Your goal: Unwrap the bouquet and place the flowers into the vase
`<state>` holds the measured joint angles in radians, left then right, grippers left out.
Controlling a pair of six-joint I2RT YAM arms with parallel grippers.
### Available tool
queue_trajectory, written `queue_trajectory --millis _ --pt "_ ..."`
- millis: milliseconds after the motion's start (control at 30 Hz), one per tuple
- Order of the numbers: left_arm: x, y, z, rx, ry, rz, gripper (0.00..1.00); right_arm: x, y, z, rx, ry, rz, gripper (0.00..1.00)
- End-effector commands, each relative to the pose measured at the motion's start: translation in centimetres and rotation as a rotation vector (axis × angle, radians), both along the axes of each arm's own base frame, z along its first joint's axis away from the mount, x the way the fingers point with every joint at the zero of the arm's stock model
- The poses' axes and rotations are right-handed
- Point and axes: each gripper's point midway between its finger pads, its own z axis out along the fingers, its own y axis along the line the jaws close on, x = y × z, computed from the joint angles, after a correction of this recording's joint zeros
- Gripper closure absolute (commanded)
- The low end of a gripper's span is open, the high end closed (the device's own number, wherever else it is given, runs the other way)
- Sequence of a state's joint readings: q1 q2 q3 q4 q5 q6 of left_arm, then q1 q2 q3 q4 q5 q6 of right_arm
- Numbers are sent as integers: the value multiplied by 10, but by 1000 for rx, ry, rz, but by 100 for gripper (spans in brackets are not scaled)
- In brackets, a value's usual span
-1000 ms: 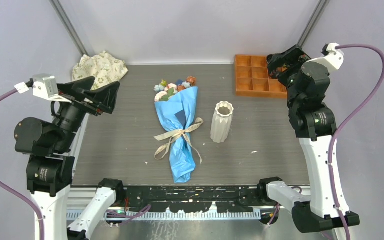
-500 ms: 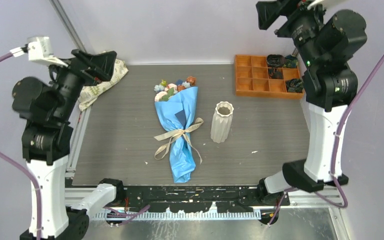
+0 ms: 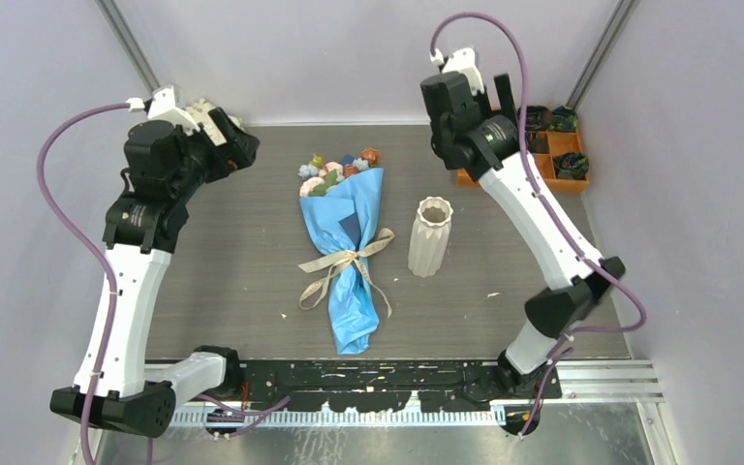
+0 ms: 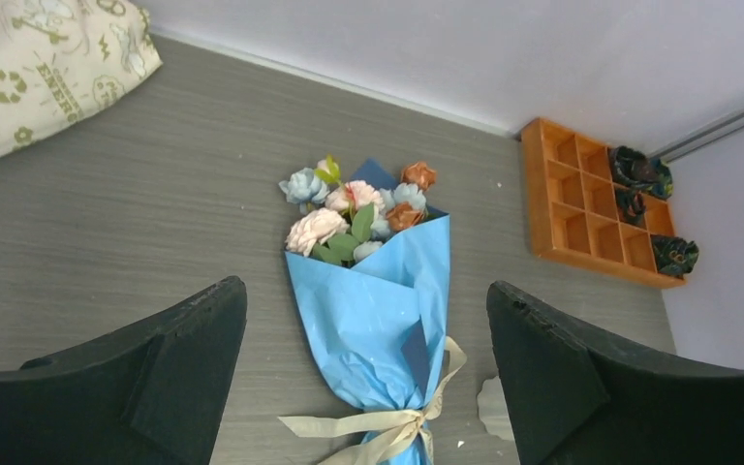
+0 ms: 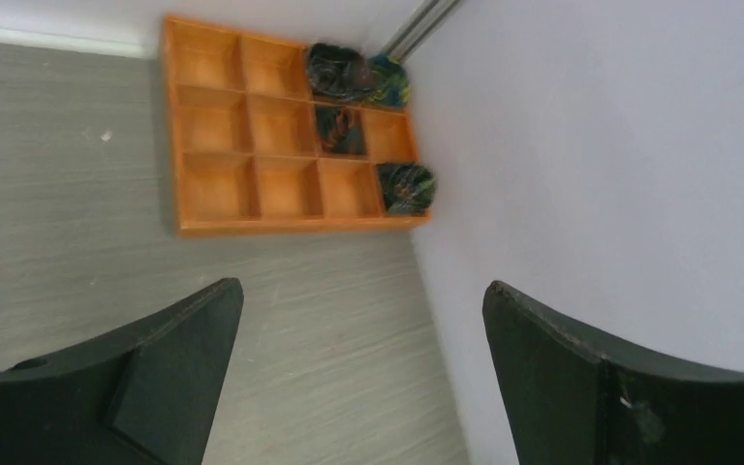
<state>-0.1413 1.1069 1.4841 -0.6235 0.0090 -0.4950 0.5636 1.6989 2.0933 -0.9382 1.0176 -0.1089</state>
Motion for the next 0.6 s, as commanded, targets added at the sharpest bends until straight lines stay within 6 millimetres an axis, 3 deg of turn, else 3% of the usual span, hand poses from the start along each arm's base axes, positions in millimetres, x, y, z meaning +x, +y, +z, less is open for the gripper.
queue_trajectory --millis 0,67,133,233,367,467,567 --pt "1 0 16 -27 -95 2 7 -58 -20 84 405 -415 101 0" --pt "-1 1 12 -5 -104 1 7 -69 -17 96 503 -458 149 1" --pt "1 12 7 -5 -104 66 8 -74 -10 99 532 -391 175 1" --pt "8 3 -4 -17 -66 29 8 -70 16 87 562 -275 258 0" --pt "21 -13 -31 8 78 -46 9 -75 78 68 590 -194 437 0" --pt "20 -15 -44 11 114 -59 12 -102 142 56 555 -129 589 0" --pt "12 -19 -50 1 103 -84 13 -141 199 39 442 -45 714 1"
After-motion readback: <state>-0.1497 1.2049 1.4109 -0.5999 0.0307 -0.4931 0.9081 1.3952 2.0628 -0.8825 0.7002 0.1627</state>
